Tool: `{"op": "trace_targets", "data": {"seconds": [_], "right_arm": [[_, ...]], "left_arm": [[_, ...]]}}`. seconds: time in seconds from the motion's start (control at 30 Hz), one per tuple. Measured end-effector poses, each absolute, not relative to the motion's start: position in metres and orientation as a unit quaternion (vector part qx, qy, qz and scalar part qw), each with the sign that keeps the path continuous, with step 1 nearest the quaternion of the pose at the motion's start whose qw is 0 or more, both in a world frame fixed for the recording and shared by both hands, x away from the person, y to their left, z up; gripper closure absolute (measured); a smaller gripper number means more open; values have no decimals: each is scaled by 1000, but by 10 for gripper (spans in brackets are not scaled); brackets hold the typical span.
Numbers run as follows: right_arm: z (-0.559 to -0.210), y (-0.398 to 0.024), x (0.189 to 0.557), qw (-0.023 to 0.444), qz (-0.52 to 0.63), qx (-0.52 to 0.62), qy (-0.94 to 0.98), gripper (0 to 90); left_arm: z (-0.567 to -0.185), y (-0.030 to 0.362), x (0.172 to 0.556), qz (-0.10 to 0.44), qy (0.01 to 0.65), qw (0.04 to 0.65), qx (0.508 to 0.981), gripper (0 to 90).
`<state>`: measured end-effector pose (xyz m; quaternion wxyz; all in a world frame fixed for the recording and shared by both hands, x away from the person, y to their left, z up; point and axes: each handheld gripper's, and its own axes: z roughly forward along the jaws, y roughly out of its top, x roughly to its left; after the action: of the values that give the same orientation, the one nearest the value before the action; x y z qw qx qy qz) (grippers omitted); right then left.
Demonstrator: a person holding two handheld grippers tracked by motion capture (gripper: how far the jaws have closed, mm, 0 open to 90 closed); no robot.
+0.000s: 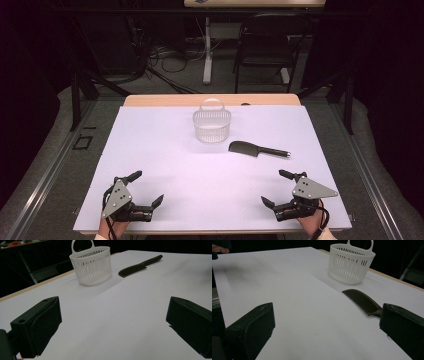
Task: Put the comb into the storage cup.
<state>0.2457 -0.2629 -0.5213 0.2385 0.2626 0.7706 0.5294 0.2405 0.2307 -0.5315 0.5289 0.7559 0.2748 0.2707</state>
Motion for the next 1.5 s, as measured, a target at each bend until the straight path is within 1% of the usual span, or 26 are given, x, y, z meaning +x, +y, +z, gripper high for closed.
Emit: {"op": "trace_targets", "data": {"seconds": [0.53,1.13,1.5], "right_arm": [[-524,-262,251,231,512,274,781,0],[-526,-266,273,235,483,290,792,0],[-530,-266,287,227,458,297,806,0]], "left_arm": [[-532,231,241,270,275,527,758,1],[-531,231,241,273,274,525,758,1],[-531,231,241,274,275,525,758,1]]}}
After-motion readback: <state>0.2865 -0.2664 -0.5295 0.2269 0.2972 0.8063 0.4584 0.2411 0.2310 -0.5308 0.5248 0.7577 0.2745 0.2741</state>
